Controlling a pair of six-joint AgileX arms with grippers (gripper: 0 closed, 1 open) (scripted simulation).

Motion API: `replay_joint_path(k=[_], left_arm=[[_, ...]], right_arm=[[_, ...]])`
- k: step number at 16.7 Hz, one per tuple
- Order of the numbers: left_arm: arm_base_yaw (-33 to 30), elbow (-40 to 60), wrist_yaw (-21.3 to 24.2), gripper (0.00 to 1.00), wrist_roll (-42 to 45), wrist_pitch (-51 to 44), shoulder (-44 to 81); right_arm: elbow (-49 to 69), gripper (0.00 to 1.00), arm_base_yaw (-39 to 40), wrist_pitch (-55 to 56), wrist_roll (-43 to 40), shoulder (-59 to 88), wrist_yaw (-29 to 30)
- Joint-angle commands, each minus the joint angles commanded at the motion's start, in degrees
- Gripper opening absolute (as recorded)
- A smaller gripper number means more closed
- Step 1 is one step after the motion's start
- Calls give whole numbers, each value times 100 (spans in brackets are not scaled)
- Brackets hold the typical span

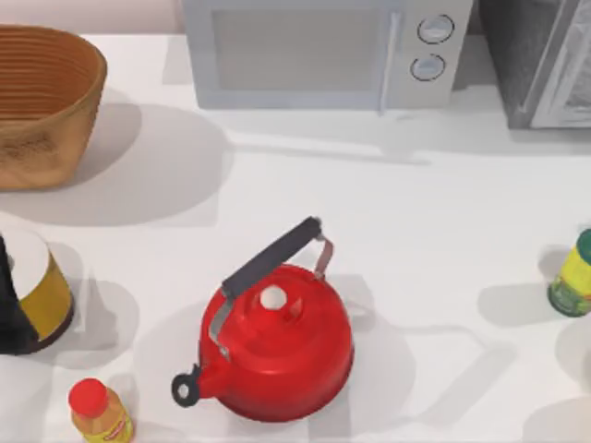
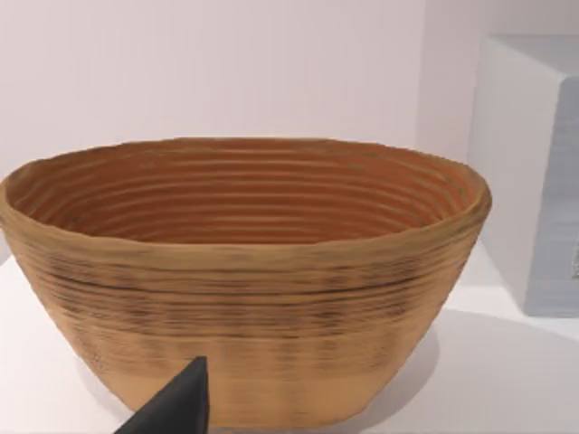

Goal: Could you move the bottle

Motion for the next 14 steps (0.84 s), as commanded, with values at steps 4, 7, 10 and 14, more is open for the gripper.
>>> replay_joint_path(k=[4,7,10,14], left_arm=[[0,0,0,100,0,0,0],[0,0,0,100,0,0,0],[0,0,0,100,0,0,0],[0,0,0,100,0,0,0]], right_arm=[[0,68,0,0,0,0,0],[0,90,0,0,0,0,0],[0,100,0,0,0,0,0],[0,100,0,0,0,0,0]])
